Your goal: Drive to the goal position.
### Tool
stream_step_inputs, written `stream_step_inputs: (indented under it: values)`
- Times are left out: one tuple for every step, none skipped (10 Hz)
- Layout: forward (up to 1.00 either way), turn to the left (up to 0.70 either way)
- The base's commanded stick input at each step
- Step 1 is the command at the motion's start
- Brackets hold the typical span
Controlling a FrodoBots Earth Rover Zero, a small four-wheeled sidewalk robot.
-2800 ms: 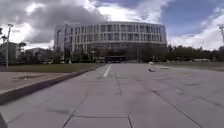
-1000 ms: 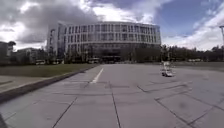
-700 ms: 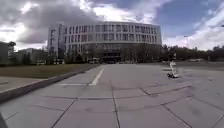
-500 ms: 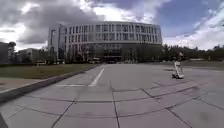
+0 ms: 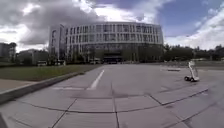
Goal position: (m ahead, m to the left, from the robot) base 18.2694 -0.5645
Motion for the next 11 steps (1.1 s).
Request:
stream_step_inputs:
  values:
    - [0.7,0.01]
    - [0.7,0.01]
    - [0.7,0.01]
    - [0.7,0.01]
    - [0.7,0.01]
    - [0.7,-0.06]
    - [0.7,-0.34]
    - [0.7,-0.34]
    - [0.7,-0.34]
    - [0.7,-0.34]
    - [0.7,-0.34]
